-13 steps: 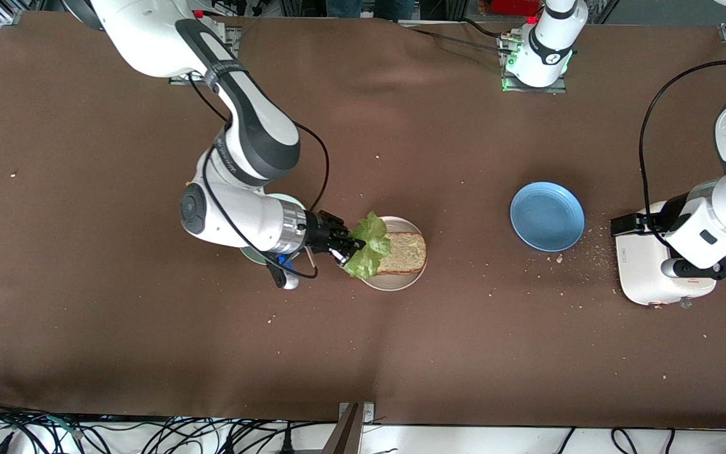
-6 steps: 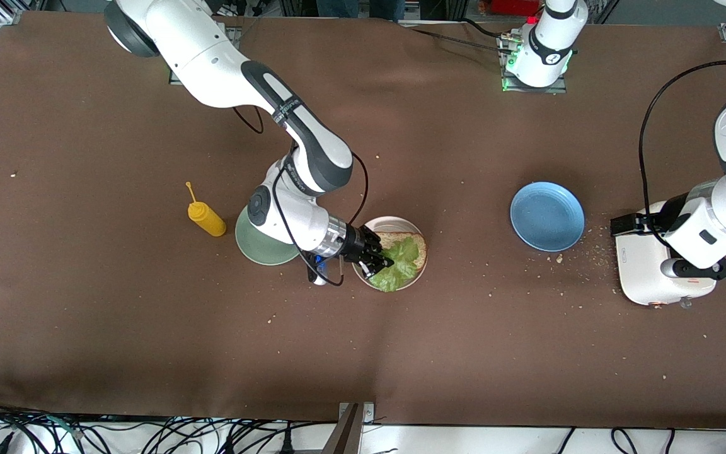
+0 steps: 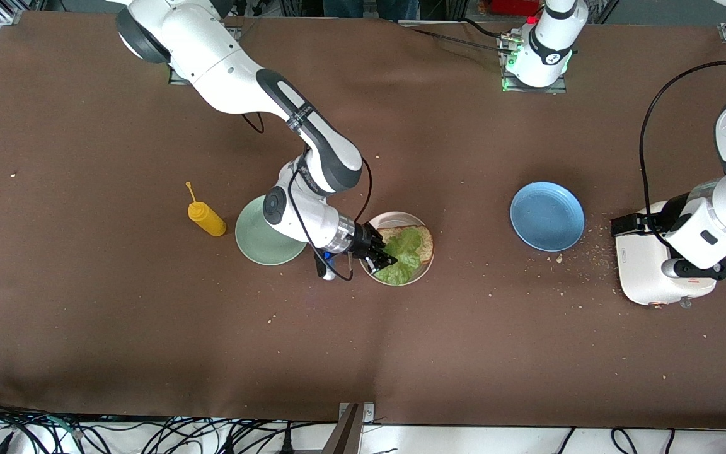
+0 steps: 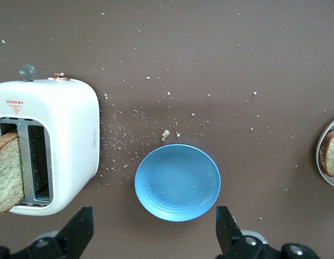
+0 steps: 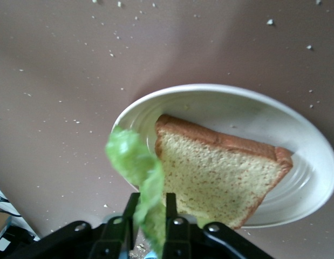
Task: Make sandwich in beige plate with both arms
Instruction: 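Open the right gripper to release the lettuce while the left gripper reaches the toaster, then grasp the second bread slice with the left gripper while the right gripper withdraws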
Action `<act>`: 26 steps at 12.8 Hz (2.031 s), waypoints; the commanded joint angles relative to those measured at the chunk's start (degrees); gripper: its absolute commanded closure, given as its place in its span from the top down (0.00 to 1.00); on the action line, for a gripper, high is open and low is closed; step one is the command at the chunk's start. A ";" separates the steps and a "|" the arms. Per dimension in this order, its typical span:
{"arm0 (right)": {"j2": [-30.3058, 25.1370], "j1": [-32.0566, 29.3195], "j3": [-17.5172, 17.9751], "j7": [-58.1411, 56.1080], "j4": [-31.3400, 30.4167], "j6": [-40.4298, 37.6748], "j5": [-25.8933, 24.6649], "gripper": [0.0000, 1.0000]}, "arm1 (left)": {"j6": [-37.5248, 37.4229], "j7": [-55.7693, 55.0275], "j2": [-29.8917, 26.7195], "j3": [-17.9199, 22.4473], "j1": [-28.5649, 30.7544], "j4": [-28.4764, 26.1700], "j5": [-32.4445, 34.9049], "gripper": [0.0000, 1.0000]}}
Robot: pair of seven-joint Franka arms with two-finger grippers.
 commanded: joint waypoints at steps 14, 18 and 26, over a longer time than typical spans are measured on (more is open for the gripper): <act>-18.77 -3.81 -11.53 -14.42 -2.62 -37.99 -20.29 0.99 | 14.33 21.29 6.03 -0.21 16.76 -6.51 4.92 1.00; -23.69 -5.74 -16.90 -32.60 -2.61 -48.11 -21.61 0.99 | 16.72 27.05 5.94 -0.12 18.69 -12.06 5.71 0.00; -38.70 -18.31 -16.64 -67.34 -11.37 -59.81 -34.51 0.99 | 6.05 36.75 5.24 -0.56 19.76 -1.73 4.83 0.00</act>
